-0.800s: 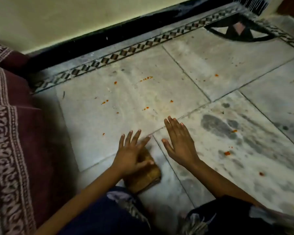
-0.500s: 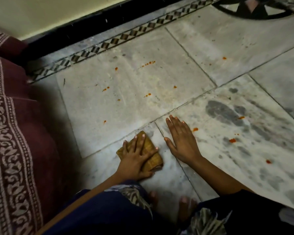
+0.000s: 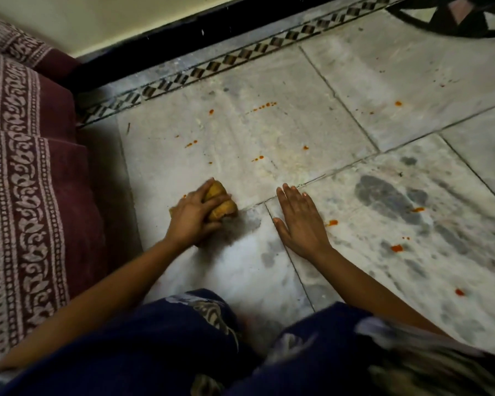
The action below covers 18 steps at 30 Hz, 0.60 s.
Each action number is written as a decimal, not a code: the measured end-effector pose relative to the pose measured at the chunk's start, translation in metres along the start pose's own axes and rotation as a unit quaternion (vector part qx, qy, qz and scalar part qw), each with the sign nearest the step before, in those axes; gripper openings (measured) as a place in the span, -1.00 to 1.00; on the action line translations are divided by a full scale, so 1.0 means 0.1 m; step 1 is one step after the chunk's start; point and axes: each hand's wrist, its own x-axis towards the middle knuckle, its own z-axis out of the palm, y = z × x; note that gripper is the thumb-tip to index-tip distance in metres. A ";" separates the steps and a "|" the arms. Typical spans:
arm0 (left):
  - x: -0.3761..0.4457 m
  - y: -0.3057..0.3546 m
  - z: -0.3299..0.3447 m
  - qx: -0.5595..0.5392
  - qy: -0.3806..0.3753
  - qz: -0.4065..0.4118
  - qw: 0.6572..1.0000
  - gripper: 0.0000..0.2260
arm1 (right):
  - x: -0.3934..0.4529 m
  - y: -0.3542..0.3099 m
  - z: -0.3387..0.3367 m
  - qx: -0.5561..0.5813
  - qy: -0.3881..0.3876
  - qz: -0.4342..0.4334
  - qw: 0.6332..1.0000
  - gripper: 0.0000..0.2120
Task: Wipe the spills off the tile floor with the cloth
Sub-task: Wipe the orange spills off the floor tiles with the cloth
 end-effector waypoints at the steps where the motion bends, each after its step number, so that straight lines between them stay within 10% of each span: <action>1: 0.02 -0.06 -0.08 0.007 0.008 -0.013 1.000 -0.43 | 0.04 -0.01 -0.02 0.004 -0.004 0.000 1.000 -0.37; 18: 0.39 -0.80 0.40 -0.029 0.023 -0.162 0.986 -0.42 | 0.67 -0.07 0.49 -0.025 -0.044 0.045 0.998 -0.13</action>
